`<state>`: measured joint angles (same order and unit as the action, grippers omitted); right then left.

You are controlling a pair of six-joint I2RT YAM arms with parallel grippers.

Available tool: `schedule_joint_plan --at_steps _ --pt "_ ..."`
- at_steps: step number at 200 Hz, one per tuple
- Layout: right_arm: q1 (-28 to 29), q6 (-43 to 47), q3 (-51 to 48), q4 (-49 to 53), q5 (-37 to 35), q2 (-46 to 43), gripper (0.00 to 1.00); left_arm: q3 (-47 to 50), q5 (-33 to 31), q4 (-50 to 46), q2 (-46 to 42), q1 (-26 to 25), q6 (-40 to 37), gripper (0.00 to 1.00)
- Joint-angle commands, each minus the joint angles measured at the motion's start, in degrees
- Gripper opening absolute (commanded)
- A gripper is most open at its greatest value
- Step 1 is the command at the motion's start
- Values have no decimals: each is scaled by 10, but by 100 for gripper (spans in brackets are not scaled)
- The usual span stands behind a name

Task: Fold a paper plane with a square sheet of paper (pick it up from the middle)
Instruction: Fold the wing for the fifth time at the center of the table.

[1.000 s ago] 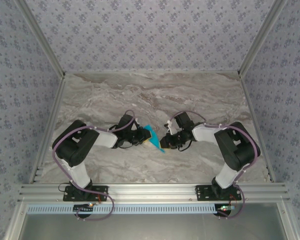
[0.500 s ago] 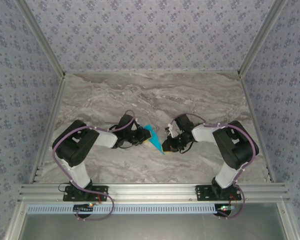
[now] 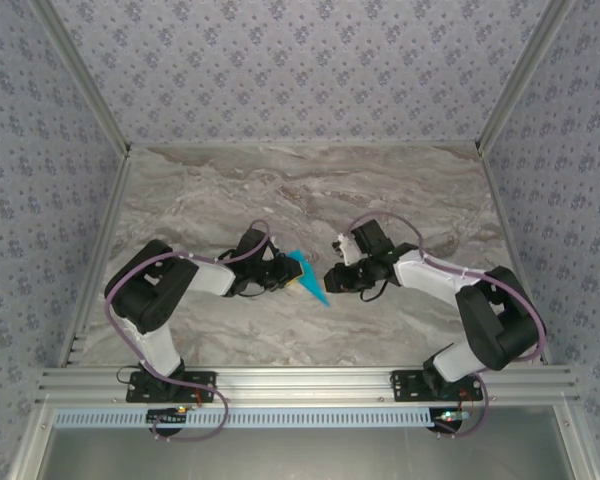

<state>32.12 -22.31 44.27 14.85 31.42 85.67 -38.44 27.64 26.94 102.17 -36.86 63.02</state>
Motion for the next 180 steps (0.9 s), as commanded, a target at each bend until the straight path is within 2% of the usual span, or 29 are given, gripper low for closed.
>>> schedule_joint_plan --at_steps 1,24,51,127,180 --pt "29 -21 33 12 -38 29 16 -6 -10 -30 20 -4 -8 20" --pt "49 -31 72 1 -39 81 7 -8 -12 -34 20 -3 -8 19" --pt "57 -34 106 1 -42 129 2 -10 -12 -39 19 -3 -6 18" --pt "43 -23 90 13 -45 165 1 -19 -21 -63 18 -3 -11 17" --pt "34 -9 69 22 -13 169 1 -26 -35 -90 20 -3 -11 18"
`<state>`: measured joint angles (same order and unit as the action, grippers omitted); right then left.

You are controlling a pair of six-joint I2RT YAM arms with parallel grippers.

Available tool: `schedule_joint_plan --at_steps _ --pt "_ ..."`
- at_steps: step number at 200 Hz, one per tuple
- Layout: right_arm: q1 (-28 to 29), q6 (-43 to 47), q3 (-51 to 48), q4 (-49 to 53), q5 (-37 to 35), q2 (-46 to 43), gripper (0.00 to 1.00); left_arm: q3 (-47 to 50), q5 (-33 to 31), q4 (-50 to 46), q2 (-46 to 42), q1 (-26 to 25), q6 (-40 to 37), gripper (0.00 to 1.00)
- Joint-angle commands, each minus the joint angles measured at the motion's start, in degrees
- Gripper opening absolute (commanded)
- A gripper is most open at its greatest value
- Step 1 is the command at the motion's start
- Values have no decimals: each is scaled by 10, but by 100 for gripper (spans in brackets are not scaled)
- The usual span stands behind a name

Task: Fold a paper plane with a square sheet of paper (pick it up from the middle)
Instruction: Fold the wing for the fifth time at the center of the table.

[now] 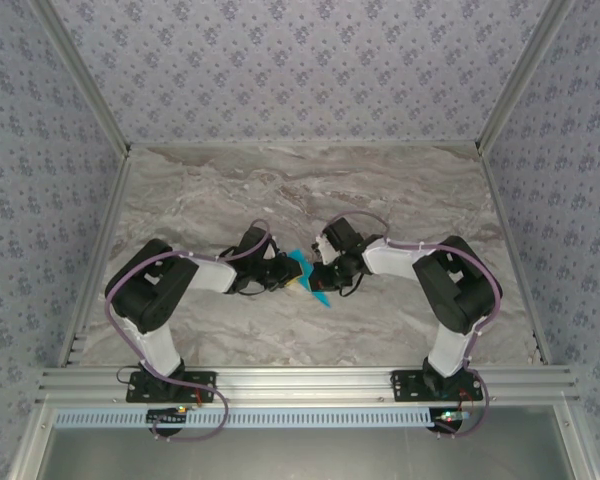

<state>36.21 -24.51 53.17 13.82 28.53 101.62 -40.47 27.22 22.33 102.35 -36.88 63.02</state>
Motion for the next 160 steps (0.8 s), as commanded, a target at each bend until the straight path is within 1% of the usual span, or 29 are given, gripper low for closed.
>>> schedule_joint_plan --at_steps 1,34,120,160 --pt "-7 14 -20 33 17 10 1 -5 -30 -44 18 -3 -11 18" --pt "-9 21 -30 39 33 0 2 -3 -40 -54 17 -3 -10 17" --pt "-10 59 -73 72 48 -39 2 2 -68 -80 20 -3 -5 15" --pt "-10 70 -80 84 48 -46 3 0 -67 -82 28 -3 -5 13"
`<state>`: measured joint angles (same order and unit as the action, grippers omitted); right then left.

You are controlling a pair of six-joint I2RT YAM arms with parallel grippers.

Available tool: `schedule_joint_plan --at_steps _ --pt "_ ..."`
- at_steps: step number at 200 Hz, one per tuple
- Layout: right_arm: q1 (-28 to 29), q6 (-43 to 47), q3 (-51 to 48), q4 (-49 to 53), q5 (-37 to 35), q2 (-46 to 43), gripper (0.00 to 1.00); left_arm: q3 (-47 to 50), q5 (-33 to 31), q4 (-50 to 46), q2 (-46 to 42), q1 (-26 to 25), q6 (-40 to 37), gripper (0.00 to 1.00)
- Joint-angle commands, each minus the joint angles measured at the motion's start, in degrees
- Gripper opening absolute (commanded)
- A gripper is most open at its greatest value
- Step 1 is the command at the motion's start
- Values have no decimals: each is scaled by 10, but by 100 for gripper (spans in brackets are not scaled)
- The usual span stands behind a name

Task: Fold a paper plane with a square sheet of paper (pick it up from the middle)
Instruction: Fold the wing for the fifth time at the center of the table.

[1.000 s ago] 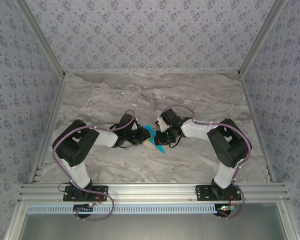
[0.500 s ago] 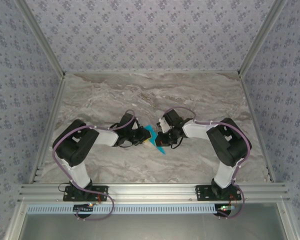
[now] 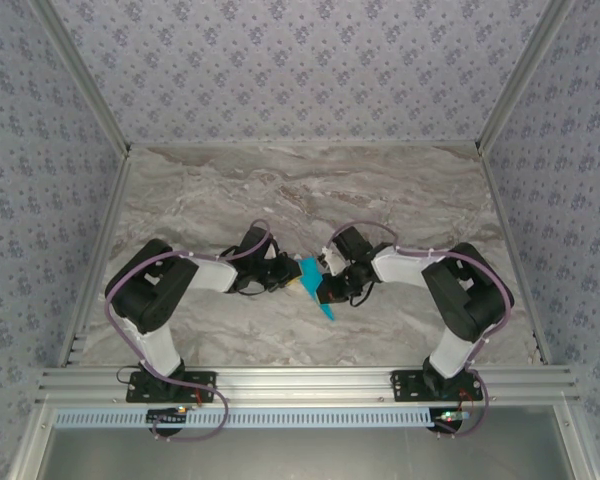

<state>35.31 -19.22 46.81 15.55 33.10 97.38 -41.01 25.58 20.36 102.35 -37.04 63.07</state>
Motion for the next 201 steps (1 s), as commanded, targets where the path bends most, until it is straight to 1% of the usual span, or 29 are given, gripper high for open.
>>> schedule_joint_plan --at_steps 1,24,37,64,86,105,153,183,201 --pt "-1 17 -16 66 2 -3 3 5 -50 -62 28 -1 -6 13" --pt "-2 12 -5 63 -7 4 3 -1 -43 -61 23 -1 -16 13" --pt "-2 10 0 60 -13 9 3 -12 -35 -63 13 -1 -35 14" --pt "-3 6 9 57 -33 12 4 -22 -11 -49 -29 -2 -66 17" --pt "-7 4 19 39 -45 18 4 -17 -12 -43 -62 -5 -81 21" --pt "-7 9 38 29 -47 31 4 -5 -12 -26 -71 -12 -82 22" --pt "-9 33 68 16 -56 40 4 -4 -14 4 -42 -36 -74 20" --pt "-9 45 62 8 -47 36 5 -29 -12 1 -4 -44 -72 18" --pt "-9 46 52 2 -38 27 5 -34 -23 -2 7 -45 -67 17"
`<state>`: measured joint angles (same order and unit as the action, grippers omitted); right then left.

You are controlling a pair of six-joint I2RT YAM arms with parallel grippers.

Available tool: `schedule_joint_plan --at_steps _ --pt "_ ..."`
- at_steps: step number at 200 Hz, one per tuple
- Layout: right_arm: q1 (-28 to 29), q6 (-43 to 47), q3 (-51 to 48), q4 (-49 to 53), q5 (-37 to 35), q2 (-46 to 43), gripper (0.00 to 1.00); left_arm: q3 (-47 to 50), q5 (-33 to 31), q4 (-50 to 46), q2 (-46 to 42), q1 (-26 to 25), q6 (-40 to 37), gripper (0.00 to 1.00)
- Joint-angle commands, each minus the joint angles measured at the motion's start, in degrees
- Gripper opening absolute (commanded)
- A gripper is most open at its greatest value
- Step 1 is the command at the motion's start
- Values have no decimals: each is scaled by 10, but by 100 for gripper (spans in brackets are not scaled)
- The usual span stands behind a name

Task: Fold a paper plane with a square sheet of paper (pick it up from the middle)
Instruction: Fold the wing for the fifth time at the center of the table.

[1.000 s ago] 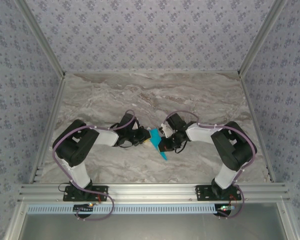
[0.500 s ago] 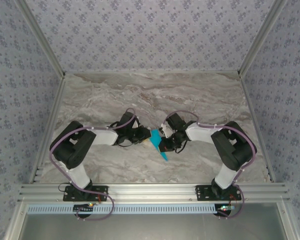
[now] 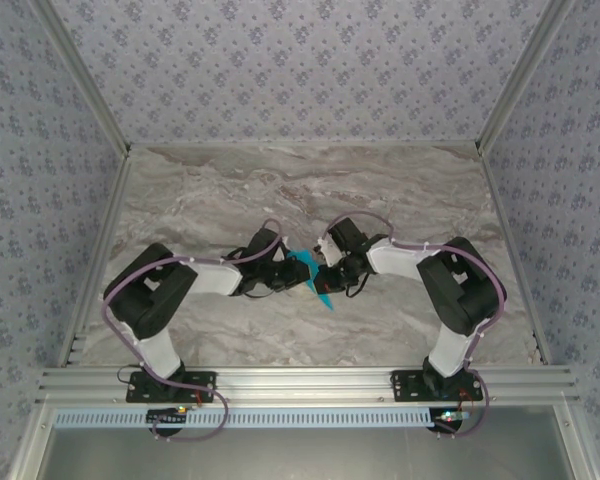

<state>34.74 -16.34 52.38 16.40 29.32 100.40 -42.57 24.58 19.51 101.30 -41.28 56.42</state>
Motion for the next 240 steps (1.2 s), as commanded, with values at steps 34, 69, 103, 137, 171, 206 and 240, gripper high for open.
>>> schedule_joint_plan --at_steps 34,69,103,137,171,206,240 --pt "-4 11 -21 -11 14 -35 5 -23 -17 -20 34 -2 3 15" --pt "-3 -5 -32 4 8 -42 6 -39 -40 -85 45 -2 3 13" --pt "-3 -26 -59 -1 5 -40 6 -56 -61 -151 55 -3 -4 10" --pt "1 -37 -78 -10 23 -38 7 -61 -79 -178 65 -7 -3 8" --pt "2 -41 -89 -13 27 -37 6 -58 -94 -184 69 -10 3 3" --pt "6 -32 -102 1 28 -45 6 -56 -112 -201 72 -10 12 0" --pt "14 -24 -123 18 35 -61 5 -56 -132 -225 78 -10 21 0"
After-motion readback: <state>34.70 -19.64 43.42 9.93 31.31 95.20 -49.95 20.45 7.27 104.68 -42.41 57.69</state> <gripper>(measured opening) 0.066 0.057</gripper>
